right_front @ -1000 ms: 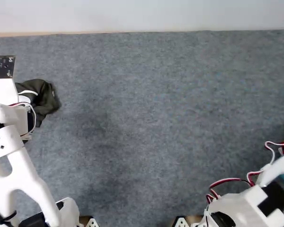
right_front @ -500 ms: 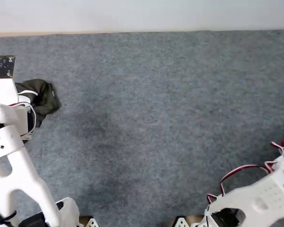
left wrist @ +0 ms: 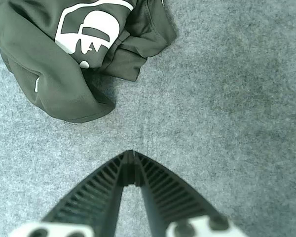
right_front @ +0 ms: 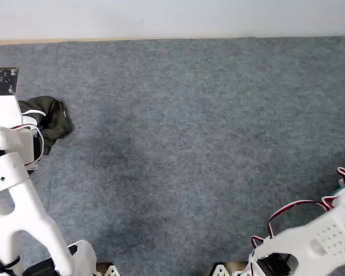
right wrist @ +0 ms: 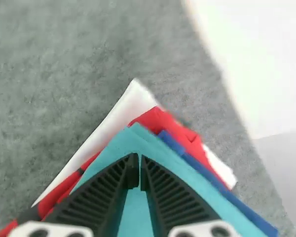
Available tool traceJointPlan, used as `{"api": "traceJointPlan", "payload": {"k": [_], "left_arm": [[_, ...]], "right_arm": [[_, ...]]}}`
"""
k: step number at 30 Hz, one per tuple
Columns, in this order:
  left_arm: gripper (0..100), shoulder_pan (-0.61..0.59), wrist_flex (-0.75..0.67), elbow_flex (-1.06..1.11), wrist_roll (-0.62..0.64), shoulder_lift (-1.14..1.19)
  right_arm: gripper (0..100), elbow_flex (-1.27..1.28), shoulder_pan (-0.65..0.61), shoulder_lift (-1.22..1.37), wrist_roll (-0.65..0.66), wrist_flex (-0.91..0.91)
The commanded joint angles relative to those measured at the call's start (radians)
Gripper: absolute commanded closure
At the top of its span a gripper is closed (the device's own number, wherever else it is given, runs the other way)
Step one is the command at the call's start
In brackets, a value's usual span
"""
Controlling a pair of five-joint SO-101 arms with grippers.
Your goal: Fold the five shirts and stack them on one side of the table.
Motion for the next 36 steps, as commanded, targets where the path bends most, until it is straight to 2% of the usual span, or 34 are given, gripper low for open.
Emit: {"api": "traceJointPlan", "payload": {"k": [1, 4, 6, 12, 19, 25, 27, 33, 36], "left_arm": [[100, 0.0, -0.012, -0.002, -0.008, -0.031], [100, 0.0, -0.012, -0.002, -0.008, -0.031], [100, 0.0, -0.009, -0.002, -0.008, -0.037], [100, 0.0, -0.003, -0.008, -0.008, -0.038], [100, -0.008, 0.015, -0.004, -0.126, -0.031], [99, -0.018, -0.078, 0.002, -0.157, -0.021], [95, -0.023, -0.097, 0.018, -0.219, 0.015], [88, -0.118, -0.147, 0.005, -0.336, 0.204], [84, -0.169, -0.209, -0.027, -0.354, 0.301]], "right_arm": [[99.0, -0.055, 0.015, -0.045, -0.021, -0.018], [99.0, -0.055, 0.015, -0.012, -0.029, 0.015], [99.0, -0.06, 0.008, -0.025, -0.034, 0.097], [99.0, -0.06, -0.062, -0.162, -0.212, 0.371], [99.0, -0.06, -0.211, -0.317, -0.215, 0.705], [99.0, -0.054, -0.329, -0.409, -0.221, 0.998], [99.0, -0.054, -0.348, -0.414, -0.221, 1.078], [99.0, 0.012, -0.298, -0.452, -0.221, 1.119], [99.0, 0.089, -0.275, -0.487, -0.216, 1.119]]}}
